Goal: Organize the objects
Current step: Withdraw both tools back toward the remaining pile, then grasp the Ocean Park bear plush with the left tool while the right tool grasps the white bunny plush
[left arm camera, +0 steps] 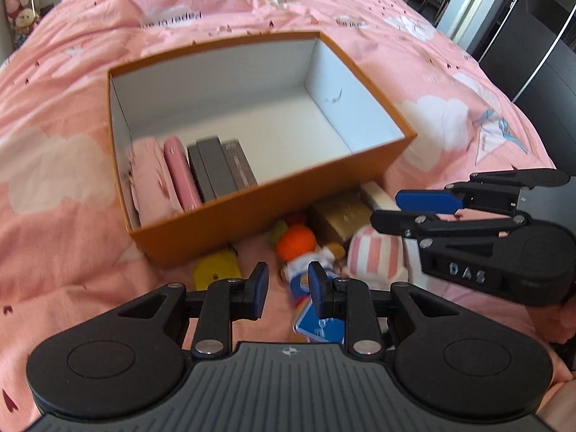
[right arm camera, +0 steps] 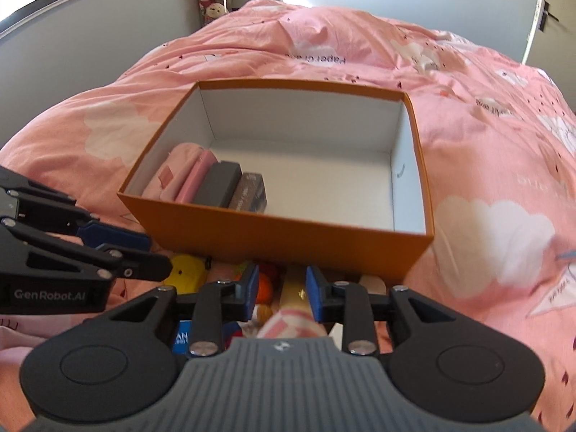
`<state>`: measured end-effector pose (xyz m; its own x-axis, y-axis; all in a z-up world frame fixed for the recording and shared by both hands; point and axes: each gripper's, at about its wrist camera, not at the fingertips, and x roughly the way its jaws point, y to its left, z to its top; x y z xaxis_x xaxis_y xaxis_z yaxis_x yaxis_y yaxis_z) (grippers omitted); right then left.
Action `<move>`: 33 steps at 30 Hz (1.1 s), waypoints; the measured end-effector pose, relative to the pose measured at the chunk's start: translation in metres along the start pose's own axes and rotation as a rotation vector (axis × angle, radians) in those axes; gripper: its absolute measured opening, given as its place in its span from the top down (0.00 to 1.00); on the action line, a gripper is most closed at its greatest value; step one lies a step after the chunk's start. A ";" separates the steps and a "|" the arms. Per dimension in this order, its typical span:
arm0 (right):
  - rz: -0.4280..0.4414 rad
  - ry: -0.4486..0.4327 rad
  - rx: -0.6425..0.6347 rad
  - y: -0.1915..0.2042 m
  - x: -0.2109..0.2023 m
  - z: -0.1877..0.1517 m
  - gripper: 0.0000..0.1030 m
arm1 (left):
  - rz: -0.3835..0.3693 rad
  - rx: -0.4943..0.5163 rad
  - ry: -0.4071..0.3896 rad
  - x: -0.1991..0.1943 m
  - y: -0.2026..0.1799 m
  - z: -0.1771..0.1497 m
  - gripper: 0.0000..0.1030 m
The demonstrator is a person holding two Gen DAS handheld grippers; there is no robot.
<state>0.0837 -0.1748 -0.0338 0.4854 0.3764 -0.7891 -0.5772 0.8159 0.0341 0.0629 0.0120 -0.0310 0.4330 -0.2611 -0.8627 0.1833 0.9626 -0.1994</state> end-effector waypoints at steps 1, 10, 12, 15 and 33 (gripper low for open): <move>0.002 0.014 0.018 -0.002 0.000 -0.003 0.70 | -0.013 -0.004 0.014 0.001 0.001 -0.003 0.71; 0.049 0.106 0.108 -0.008 0.006 -0.024 0.71 | -0.098 0.034 0.062 0.007 -0.002 -0.018 0.69; 0.059 0.116 0.124 -0.009 0.007 -0.026 0.71 | -0.112 0.051 0.061 0.007 -0.006 -0.018 0.63; 0.060 0.119 0.131 -0.011 0.006 -0.027 0.71 | -0.116 0.053 0.081 0.012 -0.009 -0.018 0.58; 0.095 0.198 0.142 -0.010 0.004 -0.037 0.70 | -0.118 0.020 0.187 0.058 -0.013 -0.023 0.42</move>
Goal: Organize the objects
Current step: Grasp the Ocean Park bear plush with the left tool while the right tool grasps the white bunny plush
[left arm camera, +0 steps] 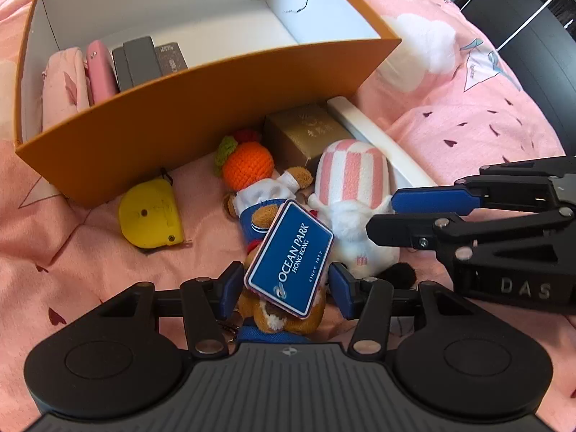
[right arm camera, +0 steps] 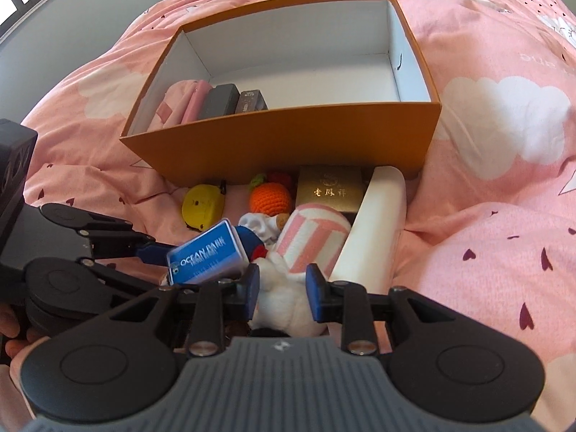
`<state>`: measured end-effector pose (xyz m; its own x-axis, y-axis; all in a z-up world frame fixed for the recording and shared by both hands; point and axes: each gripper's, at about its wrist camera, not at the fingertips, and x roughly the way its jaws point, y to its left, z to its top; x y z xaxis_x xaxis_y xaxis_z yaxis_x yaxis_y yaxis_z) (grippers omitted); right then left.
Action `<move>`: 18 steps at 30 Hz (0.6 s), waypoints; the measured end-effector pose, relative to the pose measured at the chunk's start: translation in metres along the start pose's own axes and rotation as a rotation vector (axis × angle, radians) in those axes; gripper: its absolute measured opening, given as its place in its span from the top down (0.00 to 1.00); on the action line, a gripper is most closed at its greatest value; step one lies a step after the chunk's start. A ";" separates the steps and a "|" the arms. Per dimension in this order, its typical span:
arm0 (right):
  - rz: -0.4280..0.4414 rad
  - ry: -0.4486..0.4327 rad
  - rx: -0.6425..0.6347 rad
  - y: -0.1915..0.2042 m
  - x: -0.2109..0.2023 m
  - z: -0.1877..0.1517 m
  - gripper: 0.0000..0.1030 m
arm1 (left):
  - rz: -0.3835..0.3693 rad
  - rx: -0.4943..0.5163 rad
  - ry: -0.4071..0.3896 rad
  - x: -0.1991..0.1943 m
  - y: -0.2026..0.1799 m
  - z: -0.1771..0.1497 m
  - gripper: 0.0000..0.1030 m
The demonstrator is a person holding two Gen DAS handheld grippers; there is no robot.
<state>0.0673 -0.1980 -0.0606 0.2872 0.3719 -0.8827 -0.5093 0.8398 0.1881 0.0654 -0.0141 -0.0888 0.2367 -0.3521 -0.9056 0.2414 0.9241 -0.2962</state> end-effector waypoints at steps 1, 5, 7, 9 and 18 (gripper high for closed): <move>-0.009 0.004 -0.011 0.001 0.000 -0.001 0.70 | 0.004 0.000 0.005 0.001 -0.001 0.000 0.43; -0.026 0.017 -0.029 0.005 0.000 -0.003 0.68 | 0.027 0.003 0.001 -0.002 -0.004 -0.004 0.50; -0.017 0.021 -0.020 0.004 0.000 -0.003 0.64 | 0.049 -0.001 -0.003 -0.006 -0.005 -0.006 0.53; -0.012 0.030 -0.018 0.005 0.002 -0.003 0.61 | 0.084 -0.008 -0.014 -0.011 -0.006 -0.009 0.55; -0.146 0.098 -0.085 0.024 0.018 -0.007 0.54 | 0.166 -0.056 -0.086 -0.030 0.001 -0.018 0.55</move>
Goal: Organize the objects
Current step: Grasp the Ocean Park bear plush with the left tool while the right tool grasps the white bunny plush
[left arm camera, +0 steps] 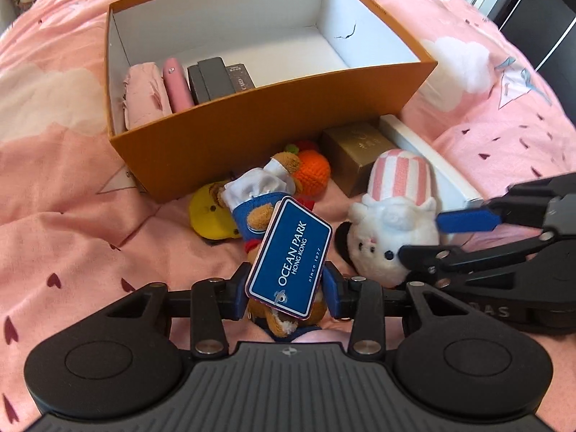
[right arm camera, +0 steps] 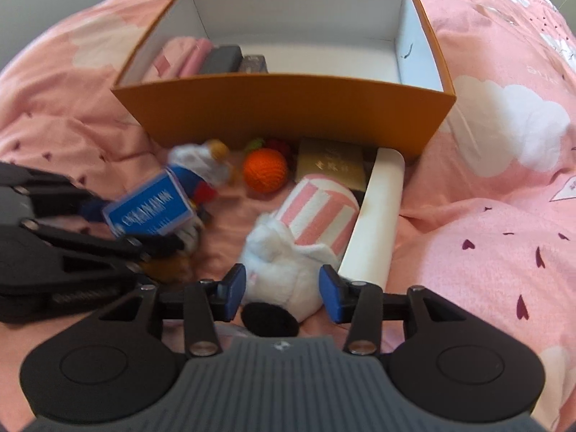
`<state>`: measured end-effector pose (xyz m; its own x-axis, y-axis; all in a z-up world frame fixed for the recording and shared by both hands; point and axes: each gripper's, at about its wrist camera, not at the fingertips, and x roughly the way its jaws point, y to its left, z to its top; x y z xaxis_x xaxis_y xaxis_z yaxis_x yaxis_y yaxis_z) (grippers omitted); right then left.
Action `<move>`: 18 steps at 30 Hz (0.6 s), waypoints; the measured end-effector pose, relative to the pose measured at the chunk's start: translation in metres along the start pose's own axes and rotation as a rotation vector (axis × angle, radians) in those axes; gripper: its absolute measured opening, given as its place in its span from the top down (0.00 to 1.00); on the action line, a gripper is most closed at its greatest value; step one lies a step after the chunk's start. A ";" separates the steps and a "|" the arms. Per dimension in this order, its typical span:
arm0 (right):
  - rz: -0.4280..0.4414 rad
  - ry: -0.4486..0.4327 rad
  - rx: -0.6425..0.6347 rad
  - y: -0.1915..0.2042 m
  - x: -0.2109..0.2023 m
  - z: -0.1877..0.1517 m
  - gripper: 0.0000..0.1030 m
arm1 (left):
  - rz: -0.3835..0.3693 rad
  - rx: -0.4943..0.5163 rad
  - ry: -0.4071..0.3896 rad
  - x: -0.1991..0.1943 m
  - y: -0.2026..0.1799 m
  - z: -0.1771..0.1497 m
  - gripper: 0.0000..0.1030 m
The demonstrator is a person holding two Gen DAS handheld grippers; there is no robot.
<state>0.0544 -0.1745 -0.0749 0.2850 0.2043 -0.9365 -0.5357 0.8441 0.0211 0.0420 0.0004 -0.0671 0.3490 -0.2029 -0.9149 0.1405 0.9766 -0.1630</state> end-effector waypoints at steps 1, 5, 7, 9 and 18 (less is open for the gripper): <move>0.010 0.007 0.009 -0.001 0.002 0.000 0.54 | -0.004 -0.004 0.000 0.001 0.001 0.000 0.55; 0.057 0.009 0.040 -0.003 0.005 0.002 0.42 | -0.015 -0.027 -0.005 0.003 0.006 0.000 0.55; 0.066 0.016 0.058 -0.003 0.008 0.003 0.38 | -0.022 -0.039 -0.006 0.003 0.008 -0.001 0.55; 0.062 0.026 0.068 -0.002 0.013 0.006 0.37 | -0.025 -0.040 -0.013 0.000 0.008 -0.004 0.55; 0.020 0.063 0.069 0.005 0.039 0.004 0.22 | -0.017 -0.016 -0.030 -0.004 0.004 -0.006 0.55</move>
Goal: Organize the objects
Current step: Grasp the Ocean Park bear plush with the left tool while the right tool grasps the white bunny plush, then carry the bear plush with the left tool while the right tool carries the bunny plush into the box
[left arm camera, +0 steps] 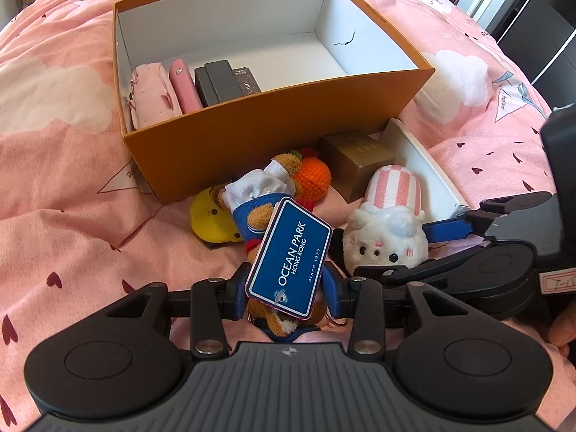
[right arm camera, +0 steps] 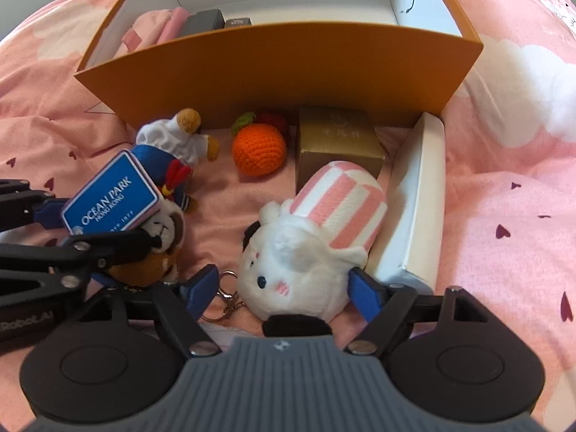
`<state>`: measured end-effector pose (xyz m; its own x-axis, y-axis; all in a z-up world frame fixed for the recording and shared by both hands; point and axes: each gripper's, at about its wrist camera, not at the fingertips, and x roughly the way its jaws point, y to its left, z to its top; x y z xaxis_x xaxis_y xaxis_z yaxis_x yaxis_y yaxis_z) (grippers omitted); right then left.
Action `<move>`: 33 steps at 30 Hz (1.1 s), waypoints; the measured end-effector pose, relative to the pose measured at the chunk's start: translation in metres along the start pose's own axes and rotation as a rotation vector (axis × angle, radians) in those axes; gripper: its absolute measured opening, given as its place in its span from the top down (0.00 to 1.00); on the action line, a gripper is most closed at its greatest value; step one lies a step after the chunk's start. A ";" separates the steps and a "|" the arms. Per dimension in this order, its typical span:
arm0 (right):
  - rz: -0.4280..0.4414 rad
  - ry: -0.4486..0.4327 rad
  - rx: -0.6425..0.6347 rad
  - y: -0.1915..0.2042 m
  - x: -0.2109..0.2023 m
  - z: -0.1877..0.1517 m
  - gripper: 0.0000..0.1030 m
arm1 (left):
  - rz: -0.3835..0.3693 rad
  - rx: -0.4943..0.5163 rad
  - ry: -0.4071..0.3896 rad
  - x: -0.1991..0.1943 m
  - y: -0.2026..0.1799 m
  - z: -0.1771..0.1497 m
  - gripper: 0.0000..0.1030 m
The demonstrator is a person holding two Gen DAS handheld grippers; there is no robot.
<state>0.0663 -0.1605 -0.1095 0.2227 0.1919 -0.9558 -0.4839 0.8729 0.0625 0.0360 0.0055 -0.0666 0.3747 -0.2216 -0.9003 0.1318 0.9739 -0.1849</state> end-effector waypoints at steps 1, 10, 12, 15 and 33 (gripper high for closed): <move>-0.003 0.000 -0.001 0.001 0.001 0.000 0.22 | 0.001 0.002 -0.002 -0.001 -0.001 0.000 0.55; -0.044 -0.007 0.019 0.000 0.009 -0.007 0.41 | 0.003 0.028 -0.019 -0.004 -0.006 -0.003 0.55; -0.043 -0.023 0.014 0.000 0.003 -0.010 0.44 | -0.002 0.037 -0.027 -0.006 -0.007 -0.003 0.55; -0.037 -0.057 -0.018 0.003 -0.009 -0.013 0.45 | -0.022 0.053 -0.044 -0.011 -0.008 -0.003 0.55; 0.097 -0.281 -0.179 -0.004 -0.101 0.005 0.50 | -0.152 0.033 -0.147 -0.055 -0.002 0.013 0.55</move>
<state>0.0506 -0.1811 -0.0121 0.3803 0.4083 -0.8298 -0.6498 0.7565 0.0744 0.0270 0.0156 -0.0115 0.4780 -0.3735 -0.7950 0.2263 0.9269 -0.2994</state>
